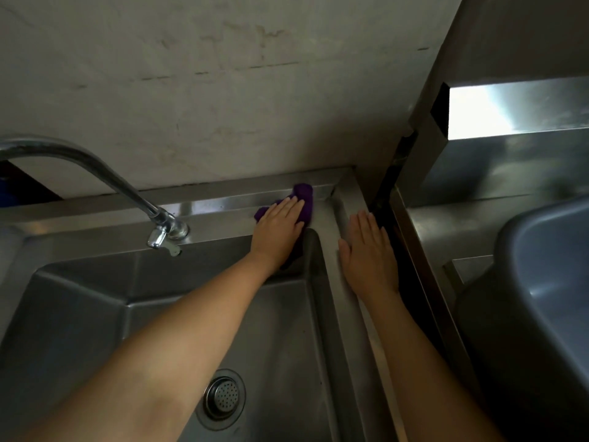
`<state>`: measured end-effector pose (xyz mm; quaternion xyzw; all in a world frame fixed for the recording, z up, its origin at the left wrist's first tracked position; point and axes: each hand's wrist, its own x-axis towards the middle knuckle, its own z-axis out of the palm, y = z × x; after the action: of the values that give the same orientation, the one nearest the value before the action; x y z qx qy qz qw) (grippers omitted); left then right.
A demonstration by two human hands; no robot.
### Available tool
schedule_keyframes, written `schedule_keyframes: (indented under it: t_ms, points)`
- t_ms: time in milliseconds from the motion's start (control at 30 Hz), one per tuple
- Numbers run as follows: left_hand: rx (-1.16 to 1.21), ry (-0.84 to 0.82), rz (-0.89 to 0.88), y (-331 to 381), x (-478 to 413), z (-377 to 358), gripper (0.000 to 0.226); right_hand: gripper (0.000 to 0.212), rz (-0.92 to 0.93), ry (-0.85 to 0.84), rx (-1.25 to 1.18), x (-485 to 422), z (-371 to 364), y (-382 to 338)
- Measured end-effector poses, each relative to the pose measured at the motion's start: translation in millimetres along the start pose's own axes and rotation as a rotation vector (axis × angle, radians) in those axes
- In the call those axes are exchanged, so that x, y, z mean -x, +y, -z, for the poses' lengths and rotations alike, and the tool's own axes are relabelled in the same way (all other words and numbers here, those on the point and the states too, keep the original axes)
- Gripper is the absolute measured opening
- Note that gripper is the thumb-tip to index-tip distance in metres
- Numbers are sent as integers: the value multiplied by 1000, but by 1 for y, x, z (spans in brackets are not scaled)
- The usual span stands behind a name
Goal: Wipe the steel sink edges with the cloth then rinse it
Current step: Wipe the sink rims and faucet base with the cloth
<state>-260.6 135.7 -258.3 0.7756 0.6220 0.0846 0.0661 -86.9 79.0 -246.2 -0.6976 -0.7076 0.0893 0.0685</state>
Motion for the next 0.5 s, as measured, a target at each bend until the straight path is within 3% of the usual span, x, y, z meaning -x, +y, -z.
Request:
schedule_keyframes:
  t_ms: [167, 300, 500]
  points:
    - [27, 43, 63, 1, 19, -3, 51, 59, -8, -7, -12, 0, -2, -1]
    - [43, -1, -22, 2, 13, -1, 50, 59, -11, 3, -27, 0, -2, -1]
    - [-43, -195, -227, 18, -32, 9, 51, 58, -15, -14, -27, -1, -1, -2]
